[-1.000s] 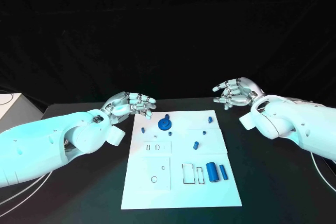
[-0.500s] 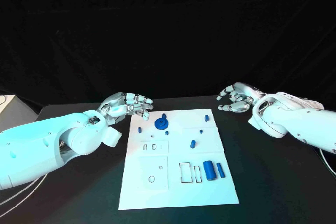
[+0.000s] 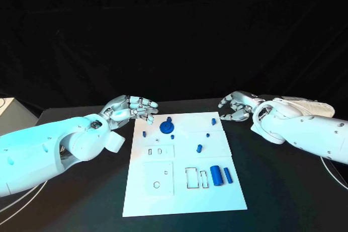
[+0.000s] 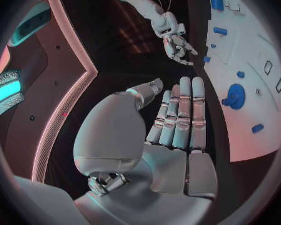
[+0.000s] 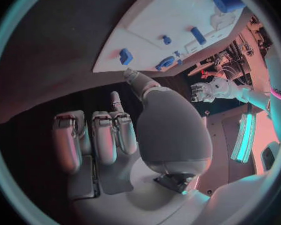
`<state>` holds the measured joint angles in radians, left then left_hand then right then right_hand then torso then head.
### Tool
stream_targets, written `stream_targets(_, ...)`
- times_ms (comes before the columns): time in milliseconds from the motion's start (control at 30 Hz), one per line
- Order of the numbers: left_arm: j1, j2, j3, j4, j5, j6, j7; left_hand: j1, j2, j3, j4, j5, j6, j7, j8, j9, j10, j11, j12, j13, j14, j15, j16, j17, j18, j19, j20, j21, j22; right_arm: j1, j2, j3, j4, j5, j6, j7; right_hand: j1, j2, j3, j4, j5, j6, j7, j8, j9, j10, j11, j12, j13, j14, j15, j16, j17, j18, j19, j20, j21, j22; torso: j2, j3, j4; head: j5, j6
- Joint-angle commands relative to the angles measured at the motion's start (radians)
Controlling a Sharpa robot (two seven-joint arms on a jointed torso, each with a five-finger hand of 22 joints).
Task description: Assemble the parts on the task board
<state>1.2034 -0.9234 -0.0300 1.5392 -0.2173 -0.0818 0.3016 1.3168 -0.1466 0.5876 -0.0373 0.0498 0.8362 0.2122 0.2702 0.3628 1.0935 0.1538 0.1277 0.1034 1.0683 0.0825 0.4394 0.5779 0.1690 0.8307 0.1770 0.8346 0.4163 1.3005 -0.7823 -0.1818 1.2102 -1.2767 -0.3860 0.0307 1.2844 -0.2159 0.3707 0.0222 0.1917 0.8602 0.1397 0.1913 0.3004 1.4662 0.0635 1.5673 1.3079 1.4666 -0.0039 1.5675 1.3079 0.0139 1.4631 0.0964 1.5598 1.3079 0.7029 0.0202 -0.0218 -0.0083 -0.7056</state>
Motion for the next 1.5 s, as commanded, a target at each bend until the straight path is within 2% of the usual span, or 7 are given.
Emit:
stream_targets(33,0.0,0.0,0.0,0.003,-0.007,0.024,0.011,0.001,0.003,-0.004,0.003,-0.001,-0.009,0.012,-0.006,0.001,-0.006,0.0,-0.003,-0.001,0.0,0.001,-0.003,0.0,0.013,-0.005,-0.001,-0.003,-0.001,-0.007,0.011,0.0,-0.011,0.01,0.035,0.003,0.011,0.003,-0.007,0.001,0.004,-0.004,-0.001,-0.003,0.0,0.105,-0.007,0.004,0.263,0.104,-0.009,0.003,0.263,-0.013,0.107,-0.006,0.009,0.261,0.004,0.0017,0.0018,0.002,0.0)
stream_targets(133,0.0,-0.002,0.0,0.004,-0.008,0.023,0.01,0.001,0.003,-0.004,0.003,-0.001,-0.009,0.012,-0.006,0.001,-0.006,0.0,-0.003,-0.001,0.0,0.001,-0.003,0.0,0.013,-0.005,-0.001,-0.003,-0.001,-0.014,0.019,0.0,-0.015,0.015,0.05,0.009,0.017,0.004,-0.01,0.002,0.007,0.002,-0.003,0.0,0.002,0.105,-0.008,0.004,0.263,0.104,-0.01,0.003,0.263,-0.014,0.108,-0.007,0.011,0.263,0.004,0.0017,0.0003,0.006,-0.002)
stream_targets(367,0.0,-0.006,0.0,0.007,-0.009,0.022,0.01,0.001,0.003,-0.004,0.003,-0.001,-0.009,0.012,-0.006,0.001,-0.006,0.0,-0.003,-0.001,0.0,0.001,-0.003,0.0,0.013,-0.005,-0.001,-0.003,-0.001,-0.025,0.031,-0.001,-0.021,0.019,0.064,0.013,0.024,0.001,-0.014,0.0,0.004,0.002,-0.003,-0.001,0.003,0.105,-0.009,0.004,0.263,0.104,-0.01,0.003,0.263,-0.014,0.108,-0.007,0.011,0.263,0.004,0.0012,0.0003,0.005,-0.009)
stream_targets(633,0.0,-0.008,0.0,0.01,-0.011,0.021,0.008,0.001,0.003,-0.004,0.003,-0.001,-0.009,0.012,-0.006,0.001,-0.006,0.0,-0.003,-0.001,0.0,0.001,-0.003,0.0,0.013,-0.005,-0.001,-0.003,-0.001,-0.028,0.044,-0.001,-0.031,0.037,0.041,-0.005,0.03,0.009,-0.012,0.003,0.006,0.003,0.003,-0.003,0.004,0.105,-0.004,0.004,0.263,0.104,-0.008,0.003,0.263,-0.014,0.108,-0.007,0.011,0.263,0.004,0.0015,0.0005,0.0,-0.011)
stream_targets(1200,0.001,-0.012,0.001,0.016,-0.016,0.015,0.001,0.002,0.003,-0.005,0.002,-0.001,-0.01,0.013,-0.007,0.001,-0.007,0.0,-0.002,-0.002,0.002,0.002,-0.002,0.001,0.013,-0.001,0.0,-0.002,-0.002,-0.038,0.071,-0.001,-0.054,0.058,0.039,-0.016,0.033,0.027,0.001,0.013,0.008,0.021,0.01,0.002,0.009,0.105,0.003,0.004,0.263,0.104,-0.002,0.003,0.263,-0.014,0.108,-0.001,0.011,0.263,0.004,0.0022,0.0022,0.01,-0.016)
stream_targets(1500,0.001,-0.014,0.001,0.016,-0.018,0.012,-0.001,0.002,0.003,-0.005,0.002,-0.001,-0.01,0.013,-0.007,0.001,-0.007,0.0,-0.002,-0.002,0.002,0.002,-0.002,0.001,0.013,-0.001,0.0,-0.002,-0.002,-0.046,0.078,-0.001,-0.061,0.06,0.044,-0.017,0.034,0.028,0.006,0.014,0.008,0.032,0.011,0.006,0.011,0.105,0.004,0.004,0.263,0.104,0.0,0.003,0.263,-0.014,0.108,0.0,0.011,0.263,0.004,0.0025,-0.001,0.015,-0.02)
